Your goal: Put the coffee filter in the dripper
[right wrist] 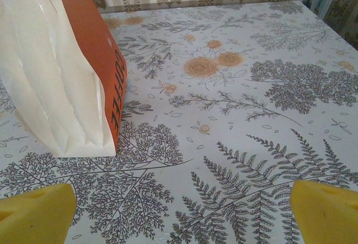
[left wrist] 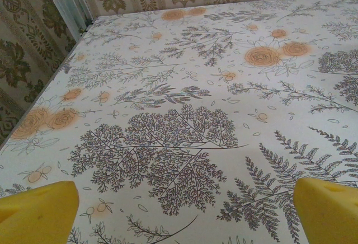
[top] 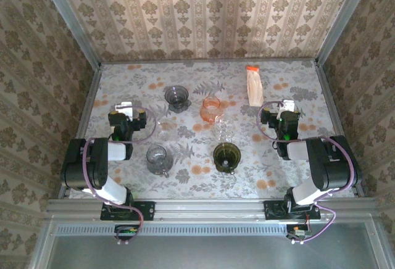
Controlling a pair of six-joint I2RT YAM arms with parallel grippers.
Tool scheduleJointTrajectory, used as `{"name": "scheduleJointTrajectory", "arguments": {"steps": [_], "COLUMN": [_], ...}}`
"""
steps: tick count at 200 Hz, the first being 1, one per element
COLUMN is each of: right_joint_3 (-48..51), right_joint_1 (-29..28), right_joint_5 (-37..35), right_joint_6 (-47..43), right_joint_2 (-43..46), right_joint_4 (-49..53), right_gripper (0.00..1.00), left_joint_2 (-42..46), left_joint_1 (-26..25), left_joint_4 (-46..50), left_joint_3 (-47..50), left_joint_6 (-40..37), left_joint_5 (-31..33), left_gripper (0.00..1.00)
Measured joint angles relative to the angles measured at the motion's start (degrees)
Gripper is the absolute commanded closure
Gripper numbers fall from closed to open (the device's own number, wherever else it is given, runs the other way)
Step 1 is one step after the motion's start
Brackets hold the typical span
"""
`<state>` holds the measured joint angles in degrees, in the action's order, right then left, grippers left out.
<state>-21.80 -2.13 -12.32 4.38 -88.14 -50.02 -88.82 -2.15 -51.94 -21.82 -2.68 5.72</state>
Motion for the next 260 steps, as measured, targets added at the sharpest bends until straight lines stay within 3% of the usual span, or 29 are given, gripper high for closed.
{"name": "scheduleJointTrajectory", "arguments": {"steps": [68,108,140,185,214,229,245,260], "right_joint_3": [0.0,-7.5,-9.7,-20.7,-24.6,-24.5,-22.7,-20.9], "right_joint_1": [0.9,0.9,-0.8,-2.4,-1.4,-0.7,-0.2,-0.2], "right_joint_5": [1.2,-0.6,-4.2,-15.4,-14.3,-12.2,-9.3,-5.4], "right_joint_6": [0.1,2.3,5.7,17.9,28.5,31.1,33.0,33.4], "right_joint_2": [0.6,8.1,14.4,13.4,12.8,12.8,12.9,13.0], "right_joint_4": [1.1,17.4,24.2,44.2,52.4,54.6,53.1,51.9], "right_gripper": [0.0,0.0,0.0,0.0,0.0,0.0,0.0,0.0], "left_joint_2": [0.7,12.7,21.9,25.0,27.6,27.4,26.2,22.9], "left_joint_1": [0.0,-0.8,-0.9,-1.1,2.6,5.7,9.7,12.8], "left_joint_4": [0.9,10.5,13.5,15.6,13.9,11.3,19.9,25.2], "left_joint_3": [0.0,-1.4,-2.4,-6.0,-7.5,-7.6,-11.4,-16.6], "left_joint_6": [0.0,0.1,1.9,7.8,14.8,23.7,36.2,41.3], "left_joint_5": [0.3,3.3,4.9,6.1,-5.6,-10.9,-13.5,-17.4], "left_gripper": [0.0,0.0,0.0,0.0,0.0,0.0,0.0,0.0]}}
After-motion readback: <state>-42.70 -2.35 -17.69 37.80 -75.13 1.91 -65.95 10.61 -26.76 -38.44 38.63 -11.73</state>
